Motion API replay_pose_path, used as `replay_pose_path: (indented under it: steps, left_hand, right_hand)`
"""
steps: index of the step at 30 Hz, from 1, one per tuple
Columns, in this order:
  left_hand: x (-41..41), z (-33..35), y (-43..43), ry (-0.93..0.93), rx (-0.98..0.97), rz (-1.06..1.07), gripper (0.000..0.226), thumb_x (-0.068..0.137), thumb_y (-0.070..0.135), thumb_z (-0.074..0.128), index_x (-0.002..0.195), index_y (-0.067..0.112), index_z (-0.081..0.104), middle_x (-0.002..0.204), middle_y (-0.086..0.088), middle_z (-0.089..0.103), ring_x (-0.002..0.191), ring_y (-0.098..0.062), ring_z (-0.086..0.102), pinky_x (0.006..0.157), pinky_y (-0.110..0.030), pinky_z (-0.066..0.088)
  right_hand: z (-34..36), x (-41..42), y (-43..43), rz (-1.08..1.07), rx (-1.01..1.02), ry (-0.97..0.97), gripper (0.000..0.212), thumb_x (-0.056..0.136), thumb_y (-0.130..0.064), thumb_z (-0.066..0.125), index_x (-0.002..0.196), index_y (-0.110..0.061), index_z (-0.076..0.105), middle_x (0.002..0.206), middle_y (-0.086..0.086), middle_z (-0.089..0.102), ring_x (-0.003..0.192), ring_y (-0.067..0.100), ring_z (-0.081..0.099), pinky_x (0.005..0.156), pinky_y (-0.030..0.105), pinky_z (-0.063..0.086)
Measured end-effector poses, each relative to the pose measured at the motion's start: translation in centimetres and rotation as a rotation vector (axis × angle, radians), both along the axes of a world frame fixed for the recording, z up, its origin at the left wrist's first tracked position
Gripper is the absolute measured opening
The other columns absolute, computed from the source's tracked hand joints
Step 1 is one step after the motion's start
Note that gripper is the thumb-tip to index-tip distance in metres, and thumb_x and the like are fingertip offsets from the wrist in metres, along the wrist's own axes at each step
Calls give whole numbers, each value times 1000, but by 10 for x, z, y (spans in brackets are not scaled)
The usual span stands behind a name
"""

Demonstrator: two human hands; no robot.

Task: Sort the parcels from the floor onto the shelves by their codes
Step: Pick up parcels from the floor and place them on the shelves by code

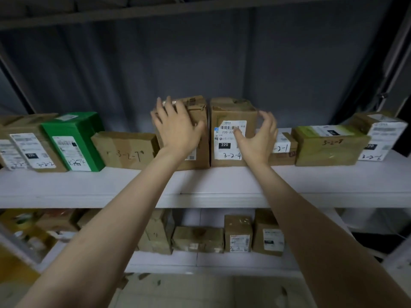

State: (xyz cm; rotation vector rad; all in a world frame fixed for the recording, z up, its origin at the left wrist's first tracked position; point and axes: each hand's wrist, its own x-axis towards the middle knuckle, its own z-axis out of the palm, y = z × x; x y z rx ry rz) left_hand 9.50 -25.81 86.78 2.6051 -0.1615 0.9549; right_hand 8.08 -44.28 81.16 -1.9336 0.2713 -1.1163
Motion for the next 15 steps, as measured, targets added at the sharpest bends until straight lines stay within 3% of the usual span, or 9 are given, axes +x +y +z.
replay_pose_path:
  steps: [4,7,11,15]
  left_hand:
    - [-31,-22,-22,-98,22,-126,61,81,43,62,125,3,49,142,-19,43,140,-40,28,111,-53,27]
    - [-54,-45,-37,-168,-18,-244,45,78,35,62,110,4,54,117,-16,54,116,-35,43,95,-44,39]
    - [-91,-88,-43,-217,-59,-399,29,79,24,66,100,7,56,97,-8,56,95,-24,44,75,-34,35]
    - [-118,-138,-28,-155,-2,-507,21,82,25,61,94,8,55,90,-5,55,87,-21,43,68,-29,28]
  right_hand:
    - [-23,-26,9,-61,-111,-150,61,66,-40,71,115,-8,55,126,8,54,121,25,48,102,39,41]
    - [-44,-47,16,-4,-142,-204,43,69,-27,75,101,-5,58,109,7,57,105,22,53,90,37,46]
    - [-76,-85,23,182,-197,-216,12,78,-16,66,75,-7,59,85,2,56,75,7,47,67,18,39]
    - [-120,-118,21,355,-295,-78,11,76,-14,62,67,-11,55,73,-3,53,56,11,43,52,23,36]
